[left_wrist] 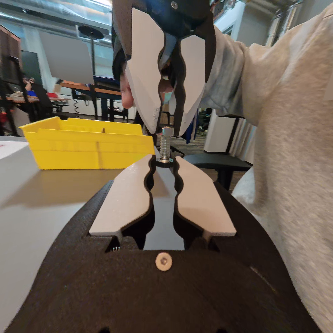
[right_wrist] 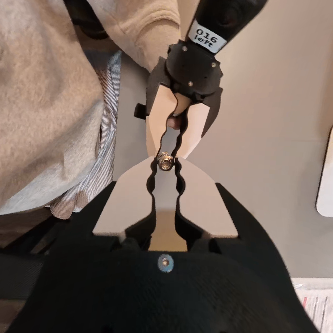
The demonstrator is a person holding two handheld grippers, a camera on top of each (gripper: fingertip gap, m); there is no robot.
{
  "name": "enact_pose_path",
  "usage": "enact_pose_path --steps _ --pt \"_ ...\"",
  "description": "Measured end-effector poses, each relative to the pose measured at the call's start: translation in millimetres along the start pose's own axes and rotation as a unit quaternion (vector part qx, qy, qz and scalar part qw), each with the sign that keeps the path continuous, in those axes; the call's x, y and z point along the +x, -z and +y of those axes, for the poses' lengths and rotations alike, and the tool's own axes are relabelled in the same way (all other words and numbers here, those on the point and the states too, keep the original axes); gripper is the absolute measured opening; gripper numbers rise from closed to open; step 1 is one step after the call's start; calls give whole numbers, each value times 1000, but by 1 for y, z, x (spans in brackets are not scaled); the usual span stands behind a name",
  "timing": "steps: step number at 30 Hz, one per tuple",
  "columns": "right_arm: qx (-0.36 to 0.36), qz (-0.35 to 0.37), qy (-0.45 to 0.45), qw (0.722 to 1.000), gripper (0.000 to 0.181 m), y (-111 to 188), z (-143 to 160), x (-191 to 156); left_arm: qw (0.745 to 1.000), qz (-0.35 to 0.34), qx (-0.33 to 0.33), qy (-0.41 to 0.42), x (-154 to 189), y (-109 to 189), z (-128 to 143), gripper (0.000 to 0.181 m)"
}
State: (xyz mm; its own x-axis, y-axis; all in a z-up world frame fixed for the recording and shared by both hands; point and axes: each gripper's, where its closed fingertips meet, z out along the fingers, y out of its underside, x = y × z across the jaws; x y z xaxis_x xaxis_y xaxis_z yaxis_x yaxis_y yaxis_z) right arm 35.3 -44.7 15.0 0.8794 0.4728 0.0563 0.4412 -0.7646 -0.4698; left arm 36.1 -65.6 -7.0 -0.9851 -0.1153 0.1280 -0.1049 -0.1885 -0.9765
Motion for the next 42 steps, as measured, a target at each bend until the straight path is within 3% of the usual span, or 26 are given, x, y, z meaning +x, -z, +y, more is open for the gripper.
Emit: enact_pose_path --steps 5,9,13,18,24,32,36,39,42 --pt "0 27 -20 999 20 0 1 6 1000 -19 0 -7 -5 1 0 19" --pt "2 58 -108 993 37 0 0 18 997 -80 3 -18 -24 6 -1 18" --pt "0 118 -185 976 34 0 3 35 992 -121 8 -36 -35 11 -4 18" --pt "3 117 -274 955 27 -1 8 40 986 -155 3 -67 -40 13 -6 18" --pt "-21 98 -245 964 18 -4 12 34 988 -143 -5 -60 -38 11 -2 19" --pt "-44 17 -38 998 18 -7 15 2 998 -43 -31 -46 -8 -1 12 18" --pt "-34 29 -60 997 21 -6 13 6 998 -43 -25 -44 -9 0 9 18" --pt "-38 30 -123 991 43 -7 15 9 997 -64 -25 -46 -15 1 9 18" --pt "-26 29 -186 982 48 -11 12 11 994 -90 -27 -51 -22 3 8 19"
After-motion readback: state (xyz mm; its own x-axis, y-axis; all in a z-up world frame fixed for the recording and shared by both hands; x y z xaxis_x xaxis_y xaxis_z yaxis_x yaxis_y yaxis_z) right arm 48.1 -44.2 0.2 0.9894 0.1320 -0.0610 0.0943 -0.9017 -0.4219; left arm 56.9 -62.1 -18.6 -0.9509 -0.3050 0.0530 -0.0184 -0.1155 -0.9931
